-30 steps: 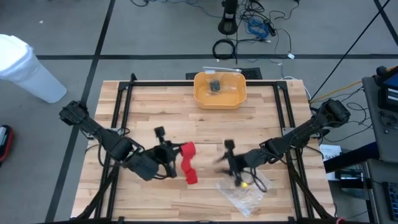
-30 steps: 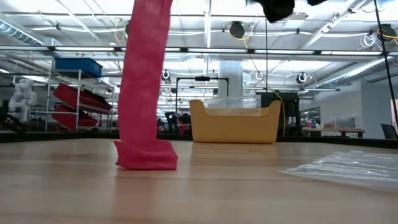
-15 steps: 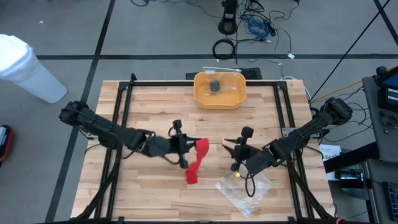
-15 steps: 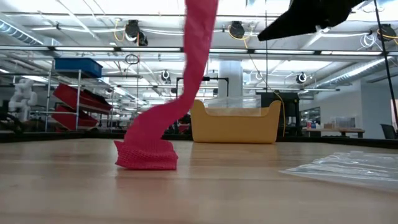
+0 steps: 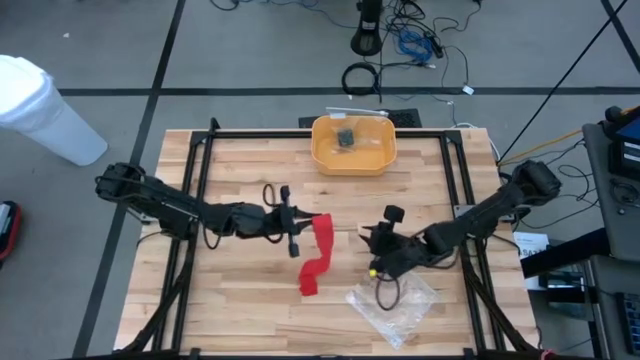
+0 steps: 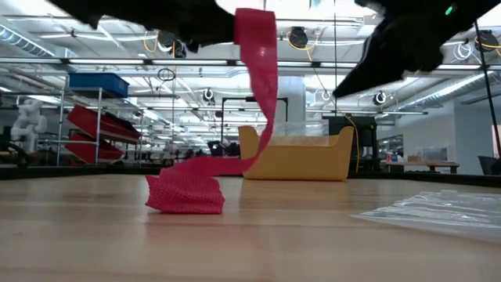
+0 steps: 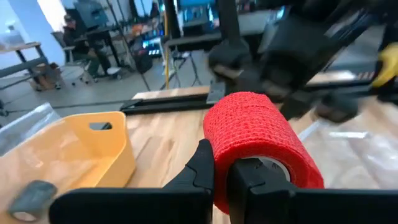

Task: Roll bandage
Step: Roll the red bandage

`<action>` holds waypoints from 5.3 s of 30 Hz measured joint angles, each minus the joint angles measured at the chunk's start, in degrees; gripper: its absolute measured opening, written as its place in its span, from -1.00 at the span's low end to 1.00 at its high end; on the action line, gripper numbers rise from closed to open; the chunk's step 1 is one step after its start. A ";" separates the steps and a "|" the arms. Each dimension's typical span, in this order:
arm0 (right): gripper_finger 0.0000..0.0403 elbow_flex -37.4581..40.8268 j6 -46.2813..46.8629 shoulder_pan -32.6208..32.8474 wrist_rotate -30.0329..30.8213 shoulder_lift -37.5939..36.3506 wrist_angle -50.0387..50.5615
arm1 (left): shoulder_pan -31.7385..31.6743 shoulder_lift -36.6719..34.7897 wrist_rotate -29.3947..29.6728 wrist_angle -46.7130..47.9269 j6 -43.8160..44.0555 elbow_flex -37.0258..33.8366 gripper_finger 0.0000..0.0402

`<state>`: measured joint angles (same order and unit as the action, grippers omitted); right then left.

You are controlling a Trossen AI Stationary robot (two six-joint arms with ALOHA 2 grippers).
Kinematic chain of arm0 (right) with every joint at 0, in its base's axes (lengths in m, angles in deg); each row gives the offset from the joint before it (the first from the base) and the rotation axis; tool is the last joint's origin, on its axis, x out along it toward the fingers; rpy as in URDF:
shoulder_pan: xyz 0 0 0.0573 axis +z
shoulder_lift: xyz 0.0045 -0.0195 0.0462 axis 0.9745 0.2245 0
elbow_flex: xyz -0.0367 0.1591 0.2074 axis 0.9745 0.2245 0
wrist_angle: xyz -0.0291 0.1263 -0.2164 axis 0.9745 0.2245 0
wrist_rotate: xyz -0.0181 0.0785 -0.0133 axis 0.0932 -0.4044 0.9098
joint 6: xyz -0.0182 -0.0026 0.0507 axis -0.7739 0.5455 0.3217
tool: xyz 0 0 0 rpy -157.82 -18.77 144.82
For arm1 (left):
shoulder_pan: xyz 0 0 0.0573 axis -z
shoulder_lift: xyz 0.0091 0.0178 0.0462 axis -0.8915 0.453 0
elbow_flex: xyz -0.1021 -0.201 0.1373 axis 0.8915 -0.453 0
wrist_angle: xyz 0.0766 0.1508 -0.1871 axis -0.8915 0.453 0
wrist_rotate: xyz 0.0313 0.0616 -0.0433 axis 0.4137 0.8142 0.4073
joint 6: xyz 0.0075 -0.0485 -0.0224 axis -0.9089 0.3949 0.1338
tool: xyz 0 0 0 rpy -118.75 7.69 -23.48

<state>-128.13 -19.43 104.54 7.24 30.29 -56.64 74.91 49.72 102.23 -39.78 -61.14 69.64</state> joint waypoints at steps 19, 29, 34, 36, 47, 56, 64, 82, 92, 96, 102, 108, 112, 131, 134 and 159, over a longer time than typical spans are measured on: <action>-0.54 0.02 8.50 -4.05 -0.37 4.95 -7.33 | -8.59 0.81 -12.81 -14.58 5.23 -12.25 -0.94; -0.53 0.02 -6.88 -10.40 -7.18 4.95 -15.82 | -13.44 0.81 -21.01 -28.45 3.08 -11.33 -0.94; -0.53 0.00 -22.48 -11.20 -13.84 4.14 -40.66 | -16.41 0.80 -29.53 -26.70 6.34 -11.29 -0.94; -0.53 0.00 -27.25 -11.53 -17.78 3.07 -46.36 | -18.45 -0.23 -33.24 -25.90 7.81 -11.63 -0.94; -0.52 -0.02 -16.31 -19.45 -39.32 5.31 -49.52 | -26.17 -16.50 -41.12 -11.02 12.85 -14.66 -0.94; -0.38 0.04 -12.59 -20.46 -43.53 19.33 -73.75 | -24.66 -17.44 -41.15 -7.03 14.91 -13.61 -0.92; -0.05 0.02 -12.66 -20.00 -39.82 23.79 -74.24 | -23.00 -17.49 -40.91 -7.28 15.19 -13.06 -0.92; -0.25 0.02 -24.40 -12.70 -22.05 22.59 -70.49 | -17.36 -17.45 -36.33 8.94 4.33 -4.83 -0.94; -0.27 0.02 -16.25 -16.11 -30.24 22.61 -69.44 | -14.08 -17.44 -35.13 9.07 0.21 -2.88 -0.94; -0.39 0.02 -13.88 -16.07 -30.39 22.61 -69.54 | -13.91 -17.44 -34.84 9.10 -0.16 -2.88 -0.94; -0.80 0.02 -13.19 -16.93 -40.03 22.63 -68.79 | -13.95 -17.44 -32.18 9.05 -2.71 -2.88 -0.94; -0.99 0.02 -13.28 -17.07 -35.21 22.68 -66.82 | -13.95 -17.44 -32.14 8.68 -1.24 -2.88 -0.94; -1.00 0.02 -14.96 -17.83 -29.96 22.68 -65.74 | -13.45 -17.44 -32.16 8.43 -1.08 -2.88 -0.94; -1.00 0.02 -30.80 -22.94 -21.17 15.00 -69.41 | -6.17 -15.04 -31.13 10.38 -1.22 -2.90 -0.94; -1.00 0.02 -34.55 -23.08 -20.74 9.52 -66.09 | -6.17 -13.55 -30.92 10.14 -1.26 -2.90 -0.94; -1.00 0.00 -48.00 -16.43 -21.84 -4.91 -53.80 | -6.56 -1.51 -26.59 13.29 -2.75 4.27 -0.94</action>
<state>-128.13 -67.42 88.10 -14.60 25.37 -110.44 68.34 48.21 75.63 -26.49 -63.89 73.92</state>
